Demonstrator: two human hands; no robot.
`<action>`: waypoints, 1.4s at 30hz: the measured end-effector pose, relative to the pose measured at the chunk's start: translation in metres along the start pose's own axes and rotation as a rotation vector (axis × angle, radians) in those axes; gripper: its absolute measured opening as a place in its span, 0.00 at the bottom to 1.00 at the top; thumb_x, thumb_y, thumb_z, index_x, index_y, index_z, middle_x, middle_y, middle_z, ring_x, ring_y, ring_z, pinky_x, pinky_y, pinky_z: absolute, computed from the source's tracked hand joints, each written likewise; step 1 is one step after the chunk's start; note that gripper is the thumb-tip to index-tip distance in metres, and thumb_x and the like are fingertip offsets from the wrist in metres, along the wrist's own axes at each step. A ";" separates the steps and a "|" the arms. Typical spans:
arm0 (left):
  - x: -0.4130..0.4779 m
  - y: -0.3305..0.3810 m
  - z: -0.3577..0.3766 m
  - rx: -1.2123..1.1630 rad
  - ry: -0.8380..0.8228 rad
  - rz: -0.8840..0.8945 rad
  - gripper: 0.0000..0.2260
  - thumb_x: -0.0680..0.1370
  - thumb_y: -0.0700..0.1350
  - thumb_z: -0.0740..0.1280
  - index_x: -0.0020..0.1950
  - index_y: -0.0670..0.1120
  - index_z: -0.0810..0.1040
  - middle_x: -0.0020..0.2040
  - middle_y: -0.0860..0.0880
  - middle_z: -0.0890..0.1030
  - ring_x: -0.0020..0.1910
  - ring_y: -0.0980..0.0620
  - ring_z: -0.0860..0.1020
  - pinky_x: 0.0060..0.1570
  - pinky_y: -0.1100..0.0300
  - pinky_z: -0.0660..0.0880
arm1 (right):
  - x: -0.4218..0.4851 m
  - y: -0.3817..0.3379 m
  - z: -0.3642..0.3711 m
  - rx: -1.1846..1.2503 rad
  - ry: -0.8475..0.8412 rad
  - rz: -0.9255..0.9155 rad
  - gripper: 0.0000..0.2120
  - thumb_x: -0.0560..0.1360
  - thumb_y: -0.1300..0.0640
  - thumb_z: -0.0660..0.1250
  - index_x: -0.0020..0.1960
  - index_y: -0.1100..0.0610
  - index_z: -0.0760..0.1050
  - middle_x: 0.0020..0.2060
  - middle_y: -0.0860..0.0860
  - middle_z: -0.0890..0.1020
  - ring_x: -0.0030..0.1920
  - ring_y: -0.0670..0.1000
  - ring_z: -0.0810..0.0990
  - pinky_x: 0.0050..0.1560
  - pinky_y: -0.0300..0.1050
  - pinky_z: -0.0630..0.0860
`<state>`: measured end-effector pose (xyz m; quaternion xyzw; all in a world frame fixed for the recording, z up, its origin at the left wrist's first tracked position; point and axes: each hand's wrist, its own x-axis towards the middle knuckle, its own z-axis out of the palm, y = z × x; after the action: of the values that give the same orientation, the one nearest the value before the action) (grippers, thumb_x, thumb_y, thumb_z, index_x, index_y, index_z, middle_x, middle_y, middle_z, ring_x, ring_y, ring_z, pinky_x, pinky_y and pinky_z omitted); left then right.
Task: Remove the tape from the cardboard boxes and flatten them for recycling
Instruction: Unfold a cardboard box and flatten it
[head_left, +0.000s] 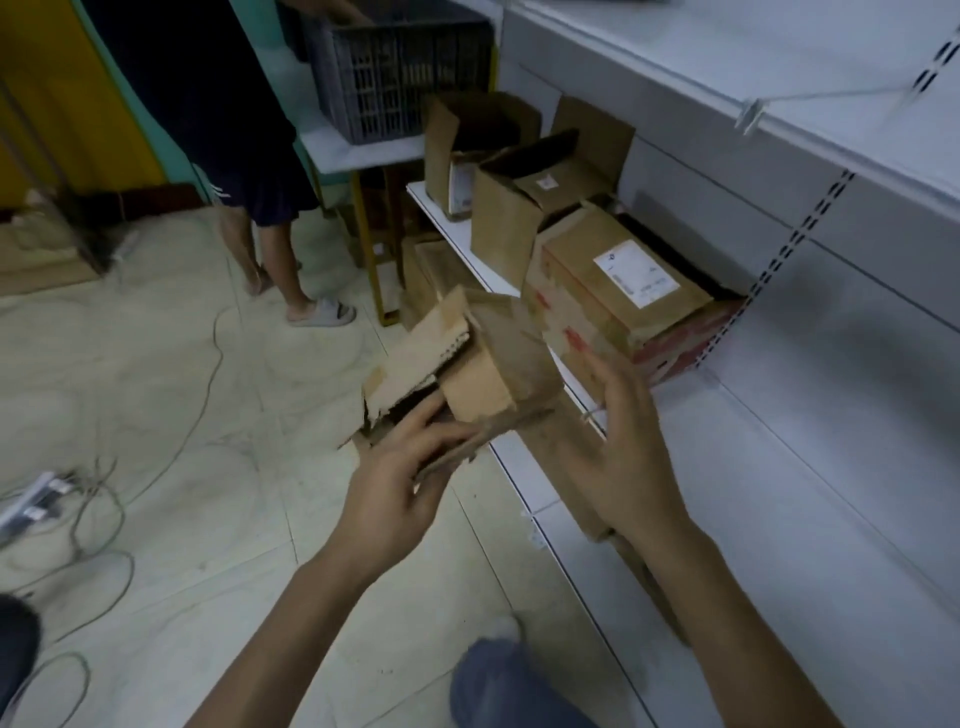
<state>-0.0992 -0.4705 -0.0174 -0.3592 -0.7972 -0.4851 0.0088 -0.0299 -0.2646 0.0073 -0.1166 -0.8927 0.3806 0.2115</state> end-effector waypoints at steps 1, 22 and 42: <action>0.013 0.000 -0.001 0.090 -0.011 0.042 0.15 0.76 0.40 0.64 0.59 0.54 0.80 0.70 0.55 0.71 0.65 0.55 0.73 0.54 0.56 0.76 | 0.009 -0.002 0.008 -0.056 -0.035 -0.111 0.38 0.71 0.54 0.73 0.74 0.50 0.58 0.73 0.50 0.63 0.73 0.48 0.61 0.66 0.45 0.66; 0.202 -0.006 -0.028 0.758 -0.174 0.814 0.15 0.64 0.43 0.75 0.49 0.53 0.83 0.62 0.48 0.79 0.66 0.46 0.67 0.62 0.46 0.72 | 0.160 -0.064 0.031 0.352 0.535 0.177 0.15 0.69 0.48 0.73 0.51 0.36 0.73 0.45 0.30 0.79 0.48 0.33 0.77 0.44 0.27 0.71; 0.250 -0.025 -0.125 0.129 0.042 0.503 0.24 0.73 0.60 0.61 0.55 0.41 0.79 0.52 0.40 0.82 0.55 0.39 0.79 0.62 0.36 0.67 | 0.136 -0.188 0.073 0.545 1.083 0.205 0.21 0.73 0.72 0.60 0.42 0.47 0.83 0.35 0.43 0.84 0.35 0.41 0.82 0.30 0.31 0.75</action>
<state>-0.3413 -0.4336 0.1203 -0.5347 -0.7119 -0.4230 0.1685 -0.1926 -0.3890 0.1389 -0.3203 -0.5135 0.5001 0.6194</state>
